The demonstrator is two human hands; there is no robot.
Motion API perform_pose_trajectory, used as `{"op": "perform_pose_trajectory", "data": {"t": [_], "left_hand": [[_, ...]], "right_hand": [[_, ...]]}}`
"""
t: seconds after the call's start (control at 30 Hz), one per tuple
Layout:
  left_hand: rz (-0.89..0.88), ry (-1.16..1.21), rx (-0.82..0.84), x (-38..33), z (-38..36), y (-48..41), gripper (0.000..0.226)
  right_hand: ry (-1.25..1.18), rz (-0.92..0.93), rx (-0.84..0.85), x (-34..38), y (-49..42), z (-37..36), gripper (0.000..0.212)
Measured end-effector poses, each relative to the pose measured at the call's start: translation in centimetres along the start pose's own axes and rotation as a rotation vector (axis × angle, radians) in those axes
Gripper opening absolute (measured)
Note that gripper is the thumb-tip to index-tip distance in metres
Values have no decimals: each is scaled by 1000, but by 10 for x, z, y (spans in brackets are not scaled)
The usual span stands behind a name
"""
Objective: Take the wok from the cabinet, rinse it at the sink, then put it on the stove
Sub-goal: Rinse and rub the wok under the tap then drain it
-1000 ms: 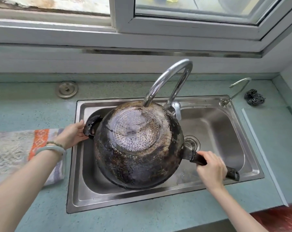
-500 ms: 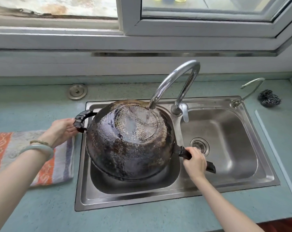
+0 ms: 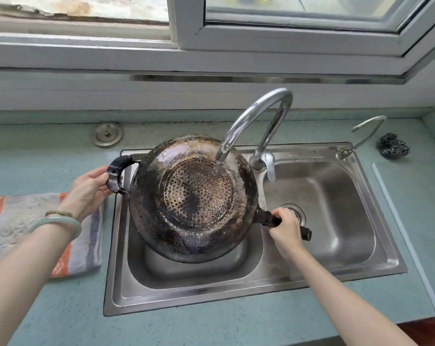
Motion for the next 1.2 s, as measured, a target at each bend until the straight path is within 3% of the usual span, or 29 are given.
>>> {"op": "perform_pose_trajectory", "data": {"t": [0.17, 0.3, 0.5, 0.6, 0.77, 0.93, 1.2], "left_hand": [[14, 13, 77, -1, -6, -3, 60], [38, 28, 78, 13, -8, -9, 64], [74, 17, 90, 35, -7, -15, 67], [83, 5, 103, 38, -12, -15, 69], [101, -32, 80, 36, -6, -17, 62], [102, -65, 42, 34, -5, -9, 26], [78, -103, 22, 11, 5, -2, 24]], "right_hand": [[45, 62, 0, 2, 1, 8, 22], [94, 76, -28, 0, 6, 16, 7], [205, 46, -61, -9, 10, 30, 24], [233, 32, -71, -9, 15, 36, 21], [222, 3, -62, -10, 22, 34, 21], [208, -27, -33, -7, 29, 34, 20], [141, -48, 23, -1, 40, 29, 18]]}}
Point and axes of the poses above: each hand's wrist, its own y-axis away from the middle knuckle, its own z-axis out of the back of the hand, x = y × z, the point moved 2 cm from there along -y, towards the middle knuckle, and after that the axes turned 12 degrees about y, right-handed, at the moved point
